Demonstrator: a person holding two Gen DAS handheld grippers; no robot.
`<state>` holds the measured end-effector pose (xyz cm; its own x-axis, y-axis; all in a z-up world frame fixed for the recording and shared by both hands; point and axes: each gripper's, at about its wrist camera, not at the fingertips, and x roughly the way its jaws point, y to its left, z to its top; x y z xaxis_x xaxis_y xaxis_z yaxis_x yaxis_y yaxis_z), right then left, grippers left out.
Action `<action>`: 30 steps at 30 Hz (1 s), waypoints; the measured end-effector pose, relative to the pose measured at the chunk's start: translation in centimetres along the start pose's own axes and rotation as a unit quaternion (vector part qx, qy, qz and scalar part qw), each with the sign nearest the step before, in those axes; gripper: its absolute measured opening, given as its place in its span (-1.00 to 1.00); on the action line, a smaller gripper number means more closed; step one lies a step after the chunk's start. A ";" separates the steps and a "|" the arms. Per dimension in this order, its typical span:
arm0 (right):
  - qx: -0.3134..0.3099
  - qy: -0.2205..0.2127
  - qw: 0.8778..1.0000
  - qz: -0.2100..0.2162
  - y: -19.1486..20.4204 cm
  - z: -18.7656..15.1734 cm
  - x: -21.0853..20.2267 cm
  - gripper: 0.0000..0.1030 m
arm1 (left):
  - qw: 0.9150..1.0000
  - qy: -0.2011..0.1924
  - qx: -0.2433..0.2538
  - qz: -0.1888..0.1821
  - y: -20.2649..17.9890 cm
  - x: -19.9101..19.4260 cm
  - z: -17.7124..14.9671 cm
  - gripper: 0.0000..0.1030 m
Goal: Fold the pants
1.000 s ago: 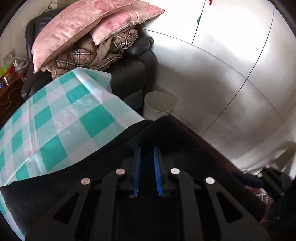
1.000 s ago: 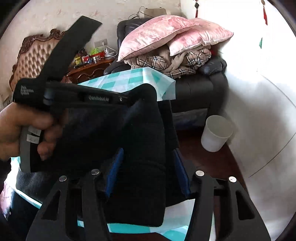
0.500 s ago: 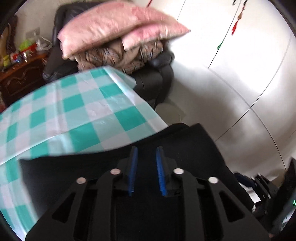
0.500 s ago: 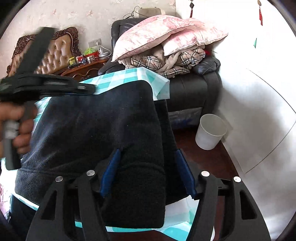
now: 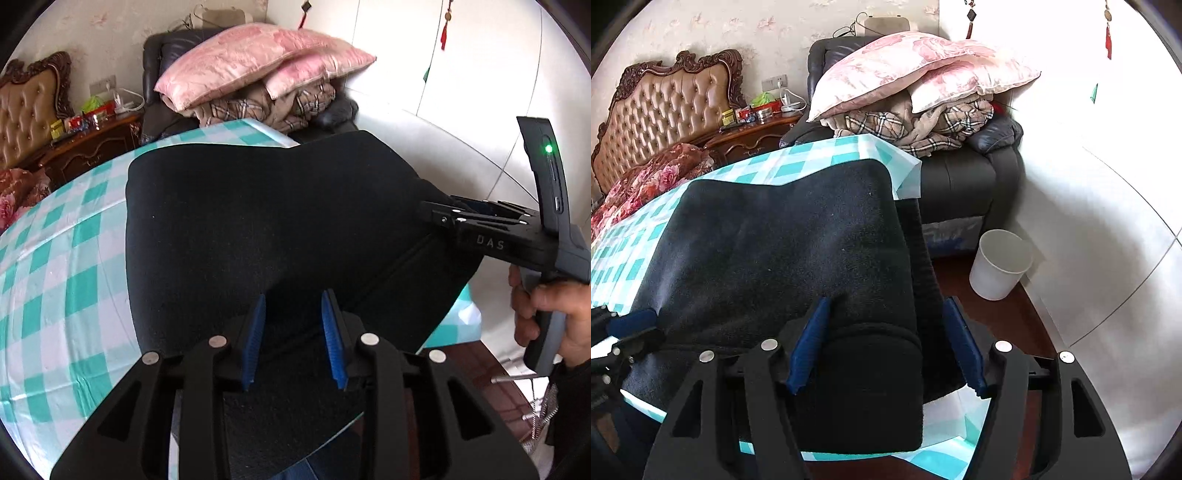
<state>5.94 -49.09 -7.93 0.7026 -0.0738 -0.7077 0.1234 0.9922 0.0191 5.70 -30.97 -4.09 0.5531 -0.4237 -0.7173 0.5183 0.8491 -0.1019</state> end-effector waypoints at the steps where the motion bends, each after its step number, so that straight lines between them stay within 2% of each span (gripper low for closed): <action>1: 0.000 -0.001 1.000 -0.002 0.0 0.0 0.0 0.22 | 1.000 0.000 -0.001 -0.001 0.0 0.0 0.0 -0.38; 19: -0.006 -0.007 0.999 -0.033 0.9 0.6 -1.0 0.26 | 1.000 -0.022 -0.005 0.002 -0.1 0.1 -1.1 -0.37; 23: 0.000 -0.036 0.999 -0.009 1.1 3.4 -3.0 0.26 | 1.000 -0.024 -0.002 0.000 -0.1 0.1 -1.2 -0.37; 25: -0.005 -0.038 0.999 0.001 1.5 5.3 -2.7 0.26 | 1.000 -0.025 -0.005 -0.003 0.0 0.1 -1.2 -0.37; 27: -0.015 -0.023 0.999 0.025 2.1 7.3 -0.9 0.26 | 1.000 -0.026 -0.004 -0.002 -0.1 0.0 -1.2 -0.37; 30: -0.028 0.015 0.999 0.009 2.6 9.0 3.2 0.21 | 1.000 -0.027 -0.001 -0.001 -0.1 -0.1 -1.2 -0.37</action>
<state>14.79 -47.63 -3.80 0.6824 -0.0529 -0.7290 0.0711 0.9975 -0.0058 4.80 -30.64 -4.89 0.5872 -0.4416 -0.6784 0.5181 0.8490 -0.1042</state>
